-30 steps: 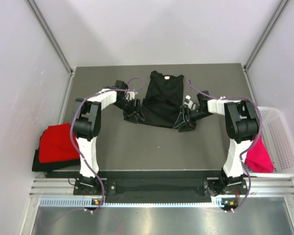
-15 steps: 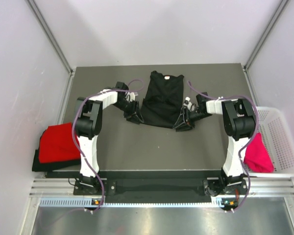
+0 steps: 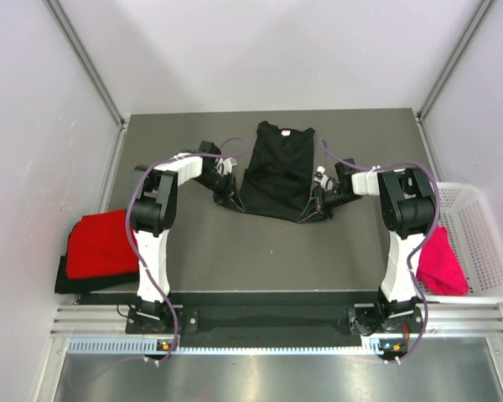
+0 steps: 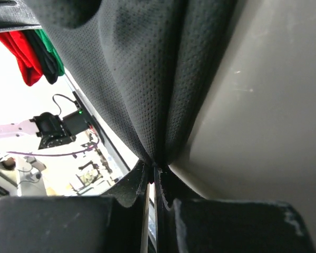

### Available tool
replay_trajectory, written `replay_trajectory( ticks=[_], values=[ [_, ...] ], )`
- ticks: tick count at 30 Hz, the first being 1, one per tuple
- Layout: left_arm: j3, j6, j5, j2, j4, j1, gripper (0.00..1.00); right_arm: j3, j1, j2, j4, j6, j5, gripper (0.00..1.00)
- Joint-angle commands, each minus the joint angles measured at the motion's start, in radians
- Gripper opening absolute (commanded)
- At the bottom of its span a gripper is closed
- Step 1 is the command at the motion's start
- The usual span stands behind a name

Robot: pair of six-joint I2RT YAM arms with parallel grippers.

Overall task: Fold and stack the t-shirts
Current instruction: Fold the tshirt

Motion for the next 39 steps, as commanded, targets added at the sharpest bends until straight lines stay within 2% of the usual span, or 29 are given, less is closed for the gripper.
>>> replay_trajectory(
  ticks=[1, 10, 14, 22, 29, 33, 39],
  values=[
    [0.013, 0.031, -0.09, -0.045, -0.001, -0.002, 0.0, -0.013, -0.004, -0.06, 0.039, -0.055, 0.053, 0.0],
    [0.043, 0.072, -0.13, -0.234, -0.032, -0.046, 0.0, -0.066, -0.093, -0.341, -0.027, -0.092, 0.039, 0.0],
    [0.048, 0.084, -0.165, -0.298, -0.032, -0.089, 0.0, -0.072, -0.145, -0.421, -0.062, -0.106, 0.031, 0.0],
    [0.019, 0.098, -0.219, -0.386, -0.024, -0.15, 0.0, -0.128, -0.154, -0.556, -0.066, -0.123, 0.06, 0.0],
    [0.051, 0.098, -0.211, -0.388, -0.013, -0.15, 0.0, -0.03, -0.154, -0.464, -0.101, -0.179, 0.057, 0.0],
    [0.19, 0.137, -0.24, -0.297, -0.038, -0.146, 0.0, 0.159, -0.154, -0.326, -0.151, -0.235, 0.063, 0.0],
    [0.44, 0.187, -0.294, -0.086, -0.045, -0.126, 0.0, 0.375, -0.157, -0.158, -0.093, -0.225, 0.085, 0.0]
  ],
)
